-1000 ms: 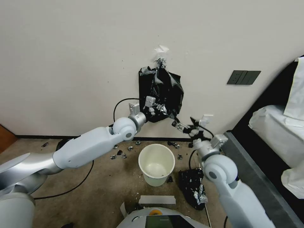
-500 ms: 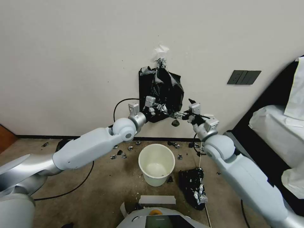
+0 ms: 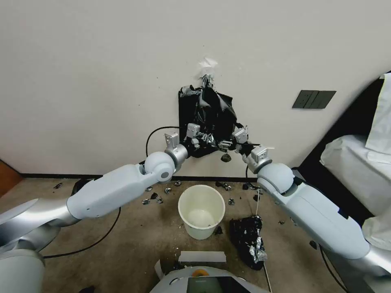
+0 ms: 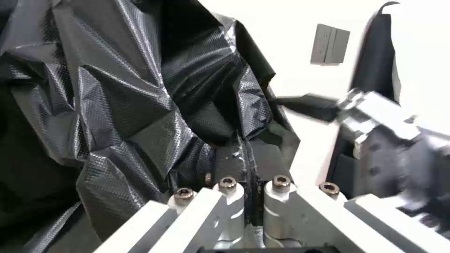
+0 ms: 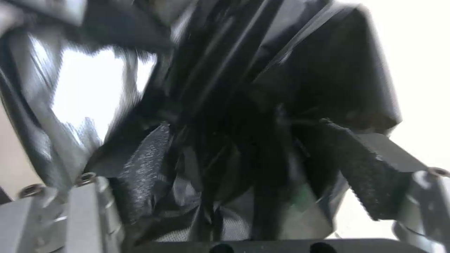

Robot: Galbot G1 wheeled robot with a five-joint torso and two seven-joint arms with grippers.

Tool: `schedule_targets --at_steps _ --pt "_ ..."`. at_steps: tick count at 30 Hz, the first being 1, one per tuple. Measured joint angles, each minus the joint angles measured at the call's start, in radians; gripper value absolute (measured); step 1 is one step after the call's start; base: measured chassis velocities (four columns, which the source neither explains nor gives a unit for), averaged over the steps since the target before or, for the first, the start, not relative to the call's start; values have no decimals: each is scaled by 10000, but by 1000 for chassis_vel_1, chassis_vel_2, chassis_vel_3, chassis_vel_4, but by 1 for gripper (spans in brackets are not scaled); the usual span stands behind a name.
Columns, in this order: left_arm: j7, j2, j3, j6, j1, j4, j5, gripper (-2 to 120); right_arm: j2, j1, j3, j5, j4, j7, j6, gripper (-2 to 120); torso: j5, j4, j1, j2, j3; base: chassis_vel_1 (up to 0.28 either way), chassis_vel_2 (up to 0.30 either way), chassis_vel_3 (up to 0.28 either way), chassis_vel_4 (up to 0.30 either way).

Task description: Place a trash bag onto the trash bin.

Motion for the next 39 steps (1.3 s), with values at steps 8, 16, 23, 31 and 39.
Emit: schedule_targets --at_steps 8,16,23,31,39 --pt "-6 48 -16 0 0 -75 -6 0 -158 485 -496 222 -501 7 70 74 0 -1 0 0 0 0 0 0 0" --pt "-8 147 -58 -13 0 -157 -10 0 -340 1105 -1045 697 -1059 25 20 66 0 0 0 0 0 0 0 0 0" --pt "-3 217 -114 -27 45 -240 -13 0 -432 1562 -1402 898 -1403 39 -22 57 0 0 -1 0 0 0 0 0 0" --pt "9 324 -226 -37 149 -320 -12 0 -402 1639 -1430 976 -1482 85 -24 28 0 0 -1 0 0 0 0 0 0" --pt "15 452 -273 -43 91 -455 -36 0 -431 1740 -1583 971 -1536 49 -47 9 0 0 -1 0 0 0 0 0 0"
